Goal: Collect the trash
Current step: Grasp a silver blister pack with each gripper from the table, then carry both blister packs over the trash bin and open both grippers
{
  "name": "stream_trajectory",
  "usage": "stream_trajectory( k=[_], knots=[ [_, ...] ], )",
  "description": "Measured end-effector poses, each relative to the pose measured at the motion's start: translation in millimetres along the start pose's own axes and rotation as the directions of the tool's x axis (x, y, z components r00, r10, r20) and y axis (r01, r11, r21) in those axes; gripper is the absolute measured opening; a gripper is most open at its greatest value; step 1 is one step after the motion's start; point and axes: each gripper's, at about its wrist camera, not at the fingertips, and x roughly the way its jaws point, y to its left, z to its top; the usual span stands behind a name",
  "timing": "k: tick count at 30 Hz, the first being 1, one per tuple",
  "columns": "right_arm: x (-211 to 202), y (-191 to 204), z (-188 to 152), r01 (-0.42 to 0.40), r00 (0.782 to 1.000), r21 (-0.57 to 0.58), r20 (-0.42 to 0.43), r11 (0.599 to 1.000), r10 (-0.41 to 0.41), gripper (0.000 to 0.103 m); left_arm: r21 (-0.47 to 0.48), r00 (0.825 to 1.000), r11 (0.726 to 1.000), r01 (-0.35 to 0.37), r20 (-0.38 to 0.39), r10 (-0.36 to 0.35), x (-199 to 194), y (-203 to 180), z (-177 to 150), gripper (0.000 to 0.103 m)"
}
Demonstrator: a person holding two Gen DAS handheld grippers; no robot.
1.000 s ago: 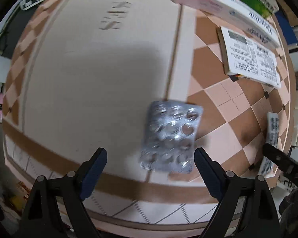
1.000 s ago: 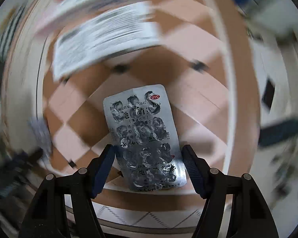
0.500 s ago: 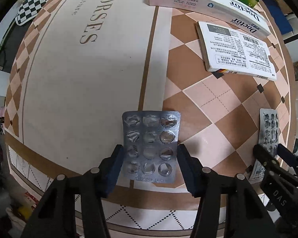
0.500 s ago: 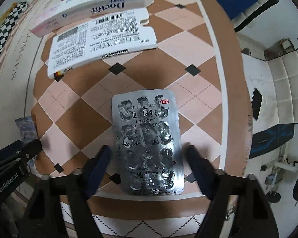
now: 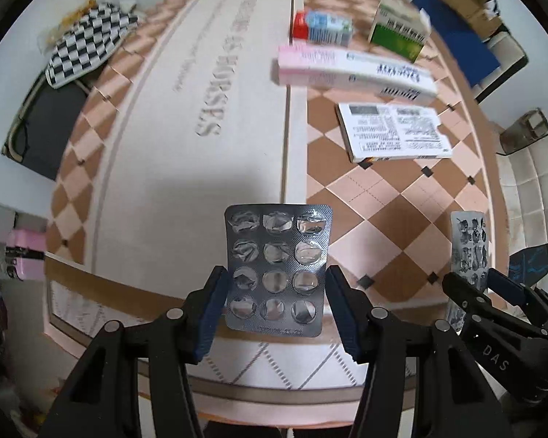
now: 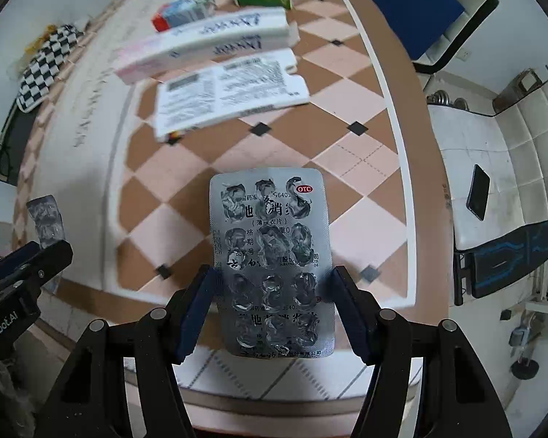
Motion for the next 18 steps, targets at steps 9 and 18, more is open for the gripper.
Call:
stream_trajectory(
  k=[9, 18],
  knots=[
    [-82, 59, -58, -0.038, 0.989, 0.065, 0.147, 0.997, 0.029, 0.067, 0.073, 0.989, 0.995, 0.061, 0.13, -0.071, -59, 64, -37, 0.052],
    [-130, 126, -170, -0.074, 0.978, 0.137, 0.203, 0.988, 0.046, 0.067, 0.166, 0.981, 0.978, 0.128, 0.125, -0.15, -83, 131, -116, 0.052]
  ],
)
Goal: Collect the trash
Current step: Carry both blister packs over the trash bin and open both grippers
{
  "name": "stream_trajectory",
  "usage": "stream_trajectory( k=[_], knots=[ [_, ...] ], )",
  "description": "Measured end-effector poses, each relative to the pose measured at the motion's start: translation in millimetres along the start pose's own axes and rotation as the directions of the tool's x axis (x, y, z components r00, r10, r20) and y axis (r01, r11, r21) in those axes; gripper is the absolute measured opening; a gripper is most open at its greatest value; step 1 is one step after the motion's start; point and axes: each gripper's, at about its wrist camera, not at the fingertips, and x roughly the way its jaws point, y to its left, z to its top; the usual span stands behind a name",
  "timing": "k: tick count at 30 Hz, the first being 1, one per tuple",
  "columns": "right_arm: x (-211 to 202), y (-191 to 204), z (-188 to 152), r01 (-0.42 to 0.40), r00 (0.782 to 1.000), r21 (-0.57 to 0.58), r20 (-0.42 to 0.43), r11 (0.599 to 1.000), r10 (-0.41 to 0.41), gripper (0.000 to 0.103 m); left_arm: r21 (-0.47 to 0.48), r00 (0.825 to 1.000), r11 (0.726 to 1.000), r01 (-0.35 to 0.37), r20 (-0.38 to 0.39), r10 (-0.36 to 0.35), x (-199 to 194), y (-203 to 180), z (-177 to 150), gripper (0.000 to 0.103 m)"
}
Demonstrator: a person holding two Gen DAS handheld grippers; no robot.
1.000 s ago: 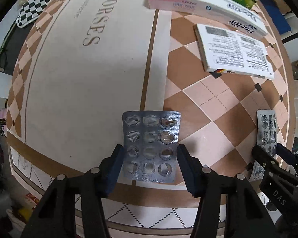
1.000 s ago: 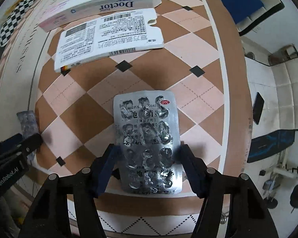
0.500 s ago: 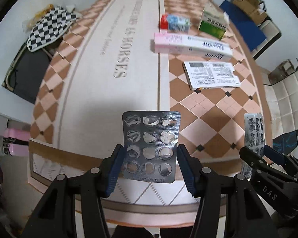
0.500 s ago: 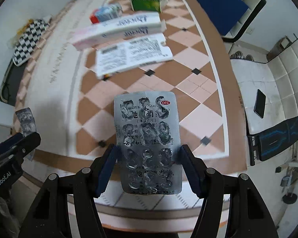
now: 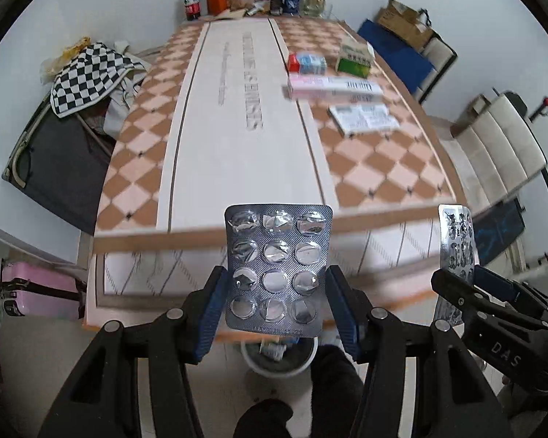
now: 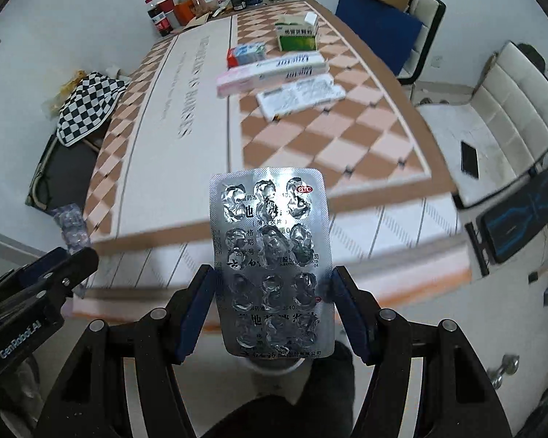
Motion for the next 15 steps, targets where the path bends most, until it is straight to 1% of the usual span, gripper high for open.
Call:
stream_trajectory(
  k=[4, 6, 8, 12, 15],
  knots=[
    [3, 10, -50, -0.014, 0.999, 0.031, -0.052, 0.999, 0.015, 0.067, 0.002, 0.998, 1.0, 0.02, -0.065, -0.02, 15, 9, -37, 0.052],
    [17, 11, -79, -0.015, 0.994, 0.047, -0.105, 0.999, 0.02, 0.067, -0.01, 0.994, 1.0, 0.028, -0.11, -0.029, 31, 11, -59, 0.052],
    [33, 8, -100, -0.011, 0.989, 0.054, -0.148, 0.998, 0.019, 0.067, -0.018, 0.988, 0.999, 0.033, -0.151, -0.035, 47, 12, -76, 0.052],
    [82, -6, -146, 0.005, 0.969, 0.082, -0.245, 0.997, 0.015, 0.067, -0.041, 0.969, 0.999, 0.03, -0.242, -0.039, 97, 12, -115, 0.052],
    [125, -20, -175, 0.013, 0.954, 0.104, -0.301, 0.994, 0.019, 0.067, -0.054, 0.951, 0.998, 0.027, -0.307, -0.042, 147, 10, -141, 0.052]
  ],
)
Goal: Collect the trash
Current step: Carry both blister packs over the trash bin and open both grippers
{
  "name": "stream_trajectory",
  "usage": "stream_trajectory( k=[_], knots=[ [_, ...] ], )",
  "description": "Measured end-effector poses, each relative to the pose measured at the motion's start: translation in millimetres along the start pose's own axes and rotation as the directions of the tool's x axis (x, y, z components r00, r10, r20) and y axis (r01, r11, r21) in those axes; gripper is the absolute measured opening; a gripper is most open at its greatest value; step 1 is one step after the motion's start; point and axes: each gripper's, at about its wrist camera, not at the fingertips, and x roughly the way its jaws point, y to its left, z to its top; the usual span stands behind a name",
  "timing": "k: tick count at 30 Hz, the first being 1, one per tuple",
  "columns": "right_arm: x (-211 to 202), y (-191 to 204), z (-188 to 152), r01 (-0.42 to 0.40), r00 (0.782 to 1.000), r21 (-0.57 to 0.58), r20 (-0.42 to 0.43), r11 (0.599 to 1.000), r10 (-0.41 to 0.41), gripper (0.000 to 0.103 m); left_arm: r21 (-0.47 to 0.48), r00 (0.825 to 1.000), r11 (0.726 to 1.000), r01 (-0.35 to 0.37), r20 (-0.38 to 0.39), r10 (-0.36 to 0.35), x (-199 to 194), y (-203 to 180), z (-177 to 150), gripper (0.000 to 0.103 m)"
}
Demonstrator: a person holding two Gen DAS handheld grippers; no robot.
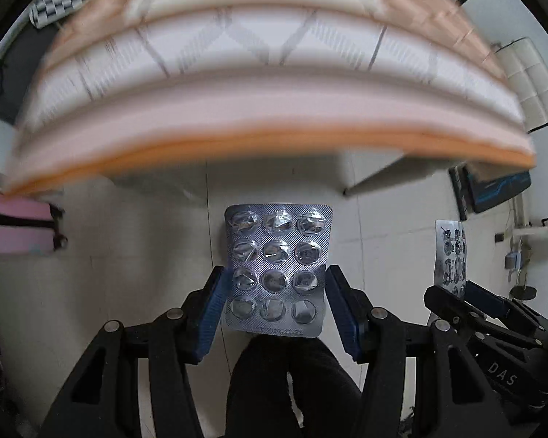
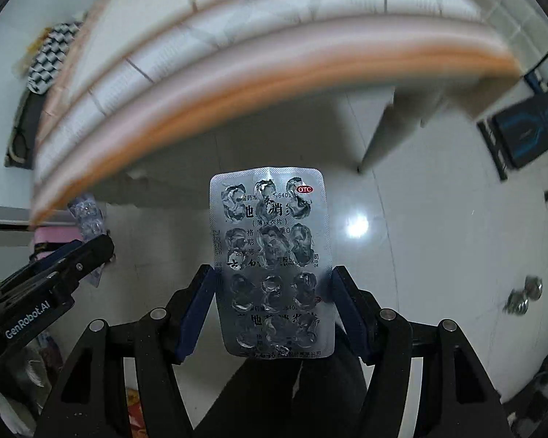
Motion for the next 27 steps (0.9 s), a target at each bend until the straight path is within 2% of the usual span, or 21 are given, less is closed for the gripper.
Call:
stream_trajectory(
  k=[7, 14, 16, 17, 21, 22, 23, 25, 27],
  knots=[
    [121, -38, -16, 0.003, 0.995, 0.067, -0.103, 0.998, 0.004, 0.067, -0.007, 0.991, 1.0, 0.028, -0.129, -0.028, 131, -1, -9, 0.052],
    [239, -65, -19, 0.009, 0.985, 0.114, -0.171, 0.993, 0.011, 0.067, -0.043, 0.97, 0.997, 0.07, -0.23, -0.078, 242, 4, 0, 0.052],
    [267, -68, -18, 0.007, 0.981, 0.121, -0.193, 0.993, 0.016, 0.067, -0.047, 0.965, 0.997, 0.068, -0.25, -0.078, 259, 10, 0, 0.052],
    [277, -68, -18, 0.013, 0.98, 0.124, -0.2, 0.992, 0.012, 0.067, -0.063, 0.958, 0.994, 0.092, -0.267, -0.105, 269, 13, 1, 0.052],
    [311, -76, -15, 0.013, 0.974, 0.146, -0.225, 0.989, 0.021, 0.068, -0.115, 0.942, 0.987, 0.112, -0.304, -0.142, 279, 23, 2, 0.053],
    [315, -79, -13, 0.007, 0.974, 0.154, -0.227, 0.988, 0.028, 0.068, -0.12, 0.942, 0.986, 0.114, -0.301, -0.146, 277, 27, 3, 0.059],
    [318, -79, -9, -0.001, 0.973, 0.159, -0.228, 0.987, 0.038, 0.068, -0.125, 0.944, 0.986, 0.111, -0.296, -0.143, 275, 29, 3, 0.07],
    [322, -78, -6, -0.02, 0.968, 0.163, -0.242, 0.986, 0.06, 0.07, -0.134, 0.948, 0.985, 0.104, -0.285, -0.139, 269, 36, 3, 0.079],
    [323, -79, -5, -0.026, 0.968, 0.166, -0.242, 0.986, 0.066, 0.088, -0.137, 0.953, 0.987, 0.081, -0.281, -0.117, 264, 39, 2, 0.086]
  ],
)
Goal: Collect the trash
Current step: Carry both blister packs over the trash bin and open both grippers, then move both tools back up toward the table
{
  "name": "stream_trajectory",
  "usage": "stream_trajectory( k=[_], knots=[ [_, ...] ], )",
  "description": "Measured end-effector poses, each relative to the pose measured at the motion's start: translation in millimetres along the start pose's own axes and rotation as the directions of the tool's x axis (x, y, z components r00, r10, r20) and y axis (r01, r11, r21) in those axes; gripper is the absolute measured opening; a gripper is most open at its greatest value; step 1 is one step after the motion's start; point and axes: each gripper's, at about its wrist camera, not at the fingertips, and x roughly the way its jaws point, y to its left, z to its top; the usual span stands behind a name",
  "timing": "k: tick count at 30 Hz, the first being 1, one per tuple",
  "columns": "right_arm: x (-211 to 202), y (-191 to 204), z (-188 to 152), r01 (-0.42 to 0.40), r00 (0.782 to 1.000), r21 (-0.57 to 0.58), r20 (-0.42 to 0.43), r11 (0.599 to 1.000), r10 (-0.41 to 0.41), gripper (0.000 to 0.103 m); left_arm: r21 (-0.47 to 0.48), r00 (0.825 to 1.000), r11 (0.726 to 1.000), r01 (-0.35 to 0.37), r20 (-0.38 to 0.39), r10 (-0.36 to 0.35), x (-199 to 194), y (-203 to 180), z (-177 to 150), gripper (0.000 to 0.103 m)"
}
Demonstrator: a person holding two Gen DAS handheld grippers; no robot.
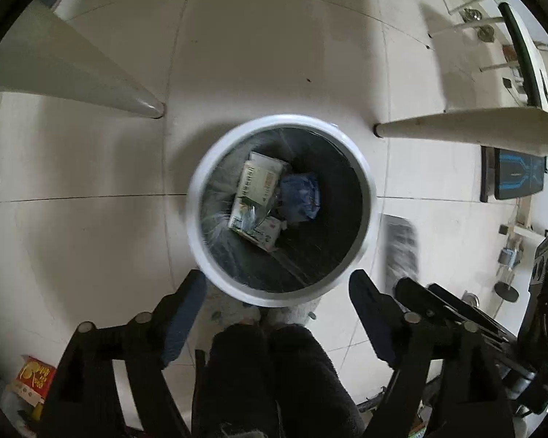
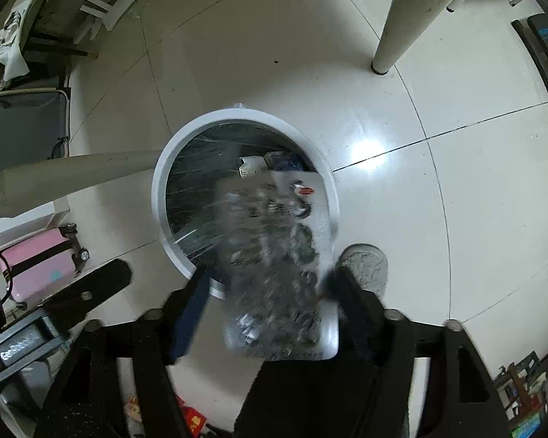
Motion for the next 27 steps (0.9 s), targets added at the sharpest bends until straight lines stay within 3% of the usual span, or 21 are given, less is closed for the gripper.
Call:
stream_trajectory(
  k=[1, 2, 7, 14, 20, 27],
  knots=[
    [0, 1, 1, -0.002, 1.0, -0.002, -0.001, 1.0, 0.002, 0.092, 0.0, 1.0, 1.0, -0.021, 0.006, 0.021, -6, 1, -2, 0.096],
    [-2, 2, 1, -0.002, 1.0, -0.006, 0.004, 1.0, 0.002, 0.094, -0.003, 0.999, 0.999, -0.032, 0.019, 0.032, -8, 3, -3, 0.098],
    [-19, 10, -7, 0.047, 0.999, -0.057, 0.026, 0.997, -0.045, 0.102, 0.0, 0.99, 0.994, -0.105, 0.096, 0.105, -34, 5, -19, 0.098],
    [-65, 31, -26, 0.153, 0.986, -0.132, 0.089, 0.979, -0.142, 0.102, 0.006, 0.975, 0.986, -0.167, 0.153, 0.164, -79, -1, -48, 0.098],
    [-130, 49, -52, 0.205, 0.973, -0.154, 0.144, 0.967, -0.183, 0.102, 0.042, 0.963, 0.982, -0.185, 0.204, 0.173, -133, -8, -79, 0.098],
    [-228, 76, -92, 0.197, 0.97, -0.191, 0.179, 0.962, -0.163, 0.102, 0.047, 0.955, 0.982, -0.184, 0.246, 0.167, -214, -19, -115, 0.098]
  ],
)
